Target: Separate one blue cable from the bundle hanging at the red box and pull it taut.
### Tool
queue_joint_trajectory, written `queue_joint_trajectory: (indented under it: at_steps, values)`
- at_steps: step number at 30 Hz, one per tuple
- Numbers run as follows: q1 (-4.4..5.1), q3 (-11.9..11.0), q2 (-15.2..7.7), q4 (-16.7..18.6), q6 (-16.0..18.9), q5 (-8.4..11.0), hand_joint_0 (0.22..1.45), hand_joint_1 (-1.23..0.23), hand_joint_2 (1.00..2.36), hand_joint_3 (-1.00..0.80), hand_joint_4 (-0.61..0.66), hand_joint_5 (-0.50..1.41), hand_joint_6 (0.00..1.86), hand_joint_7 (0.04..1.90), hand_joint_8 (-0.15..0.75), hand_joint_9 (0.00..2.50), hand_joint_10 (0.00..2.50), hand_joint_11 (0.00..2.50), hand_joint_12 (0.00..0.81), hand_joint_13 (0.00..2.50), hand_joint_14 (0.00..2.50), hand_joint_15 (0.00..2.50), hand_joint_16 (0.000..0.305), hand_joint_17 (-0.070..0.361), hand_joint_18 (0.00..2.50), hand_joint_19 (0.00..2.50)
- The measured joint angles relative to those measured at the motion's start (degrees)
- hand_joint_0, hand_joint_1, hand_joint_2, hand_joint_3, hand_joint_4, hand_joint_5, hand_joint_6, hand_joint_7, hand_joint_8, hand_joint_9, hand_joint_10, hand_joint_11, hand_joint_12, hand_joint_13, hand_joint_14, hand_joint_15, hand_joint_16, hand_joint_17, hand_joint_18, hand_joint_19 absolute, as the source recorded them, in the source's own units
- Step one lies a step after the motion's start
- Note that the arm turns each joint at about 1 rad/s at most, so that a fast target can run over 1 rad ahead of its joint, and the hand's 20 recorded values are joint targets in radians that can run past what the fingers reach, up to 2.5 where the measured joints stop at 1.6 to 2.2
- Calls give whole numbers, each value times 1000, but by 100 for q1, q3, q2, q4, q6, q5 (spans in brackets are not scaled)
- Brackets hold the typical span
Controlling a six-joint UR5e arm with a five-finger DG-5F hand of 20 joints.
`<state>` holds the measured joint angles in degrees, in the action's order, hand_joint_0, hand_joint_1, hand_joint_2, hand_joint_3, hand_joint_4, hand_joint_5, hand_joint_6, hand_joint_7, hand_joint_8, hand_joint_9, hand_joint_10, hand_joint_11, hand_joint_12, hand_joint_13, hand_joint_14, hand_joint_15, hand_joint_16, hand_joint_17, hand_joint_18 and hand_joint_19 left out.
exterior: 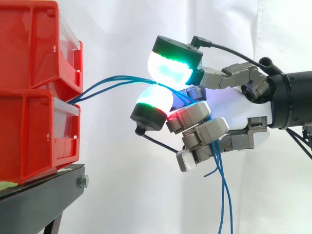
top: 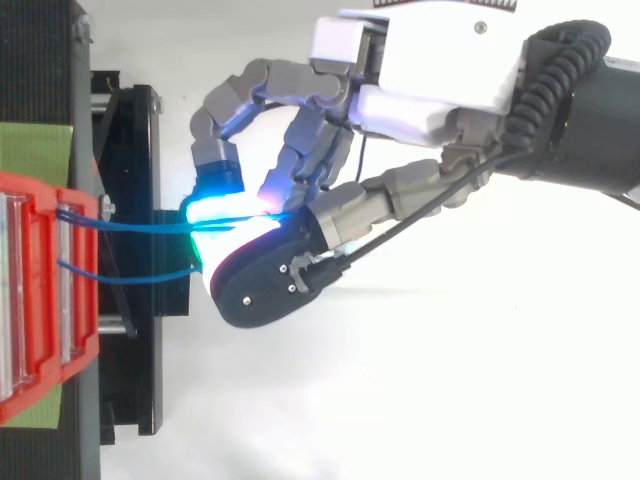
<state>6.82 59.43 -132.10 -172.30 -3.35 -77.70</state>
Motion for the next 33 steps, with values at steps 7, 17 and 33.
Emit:
queue_joint_trajectory:
  at_steps: [7, 17, 33]
  values:
    - [3, 5, 0, 3, 1, 0, 464, -703, 1000, -500, 145, -155, 935, 995, 373, 1197, 268, 1477, 383, 1358, 98, 1624, 56, 127, 889, 764]
    - [5, 7, 0, 3, 1, 0, 602, -584, 1013, -324, 138, -150, 924, 1158, 330, 1291, 37, 1665, 334, 1386, 0, 1707, 50, 111, 863, 827]
    - [3, 7, 0, 2, 1, 0, 654, -838, 1000, -500, 126, -167, 931, 1073, 308, 1151, 114, 1642, 335, 1284, 5, 1684, 49, 110, 804, 772]
